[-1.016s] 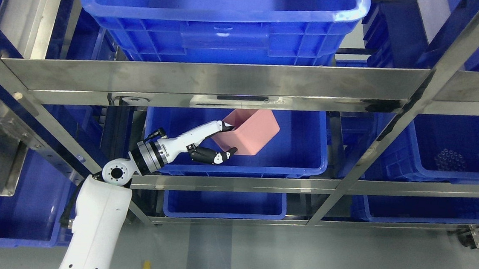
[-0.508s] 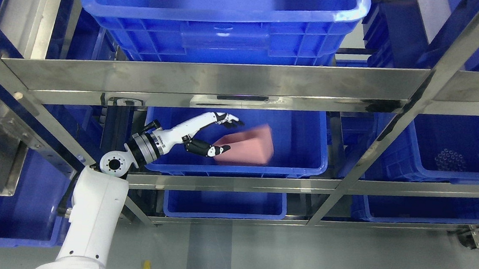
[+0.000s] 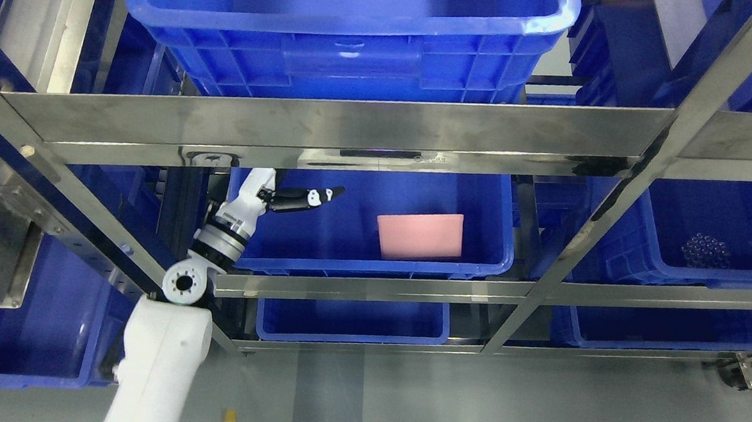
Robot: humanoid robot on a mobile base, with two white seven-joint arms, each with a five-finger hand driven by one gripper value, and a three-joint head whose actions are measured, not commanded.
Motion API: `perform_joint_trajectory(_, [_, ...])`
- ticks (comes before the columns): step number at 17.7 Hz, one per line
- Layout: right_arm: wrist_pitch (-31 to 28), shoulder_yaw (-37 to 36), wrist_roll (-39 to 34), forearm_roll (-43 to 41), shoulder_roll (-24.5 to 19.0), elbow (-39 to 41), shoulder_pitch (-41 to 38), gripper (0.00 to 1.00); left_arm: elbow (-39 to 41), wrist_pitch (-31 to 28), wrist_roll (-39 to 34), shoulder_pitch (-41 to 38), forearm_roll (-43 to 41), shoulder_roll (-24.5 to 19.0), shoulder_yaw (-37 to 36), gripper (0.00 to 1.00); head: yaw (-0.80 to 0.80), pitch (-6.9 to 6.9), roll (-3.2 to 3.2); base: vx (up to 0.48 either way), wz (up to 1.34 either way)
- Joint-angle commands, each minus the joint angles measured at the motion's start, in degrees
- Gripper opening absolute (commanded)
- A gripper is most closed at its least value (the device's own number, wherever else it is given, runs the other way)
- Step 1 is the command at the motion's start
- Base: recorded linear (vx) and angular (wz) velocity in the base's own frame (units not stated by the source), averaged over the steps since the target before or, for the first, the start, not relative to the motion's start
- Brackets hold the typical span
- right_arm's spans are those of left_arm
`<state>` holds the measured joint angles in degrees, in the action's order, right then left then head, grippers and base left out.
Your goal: Place storage box into left shelf container
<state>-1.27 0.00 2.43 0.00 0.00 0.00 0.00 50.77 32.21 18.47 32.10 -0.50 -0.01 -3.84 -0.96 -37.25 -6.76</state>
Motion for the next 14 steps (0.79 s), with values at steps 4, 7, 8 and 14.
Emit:
perform_joint_trajectory(4, [0.0,-0.3,0.0,0.1,1.0,1.0,-0.5,1.0,40.9,-3.3,-14.6,-24.0,7.6,-1.0,-7.1,0.99,0.0,0.0,0.0,0.0,0.0])
perform_joint_trajectory(7, [0.0,-0.3,0.0,0.1,1.0,1.0,-0.5,1.0,40.9,-2.4,-14.3,-25.2,7.6,-1.0,-6.7,0.99,0.0,0.0,0.0,0.0,0.0])
perform_joint_trajectory(8, [0.0,-0.3,0.0,0.1,1.0,1.0,-0.5,1.0,40.9,-1.9,-14.3,-25.2,7.6,-1.0,-6.0,0.99,0.0,0.0,0.0,0.0,0.0])
perform_joint_trajectory(14, [0.0,-0.3,0.0,0.1,1.0,1.0,-0.5,1.0,40.9,-2.3,-14.2,-27.3,7.5,-1.0,-4.2,0.99,0.0,0.0,0.0,0.0,0.0])
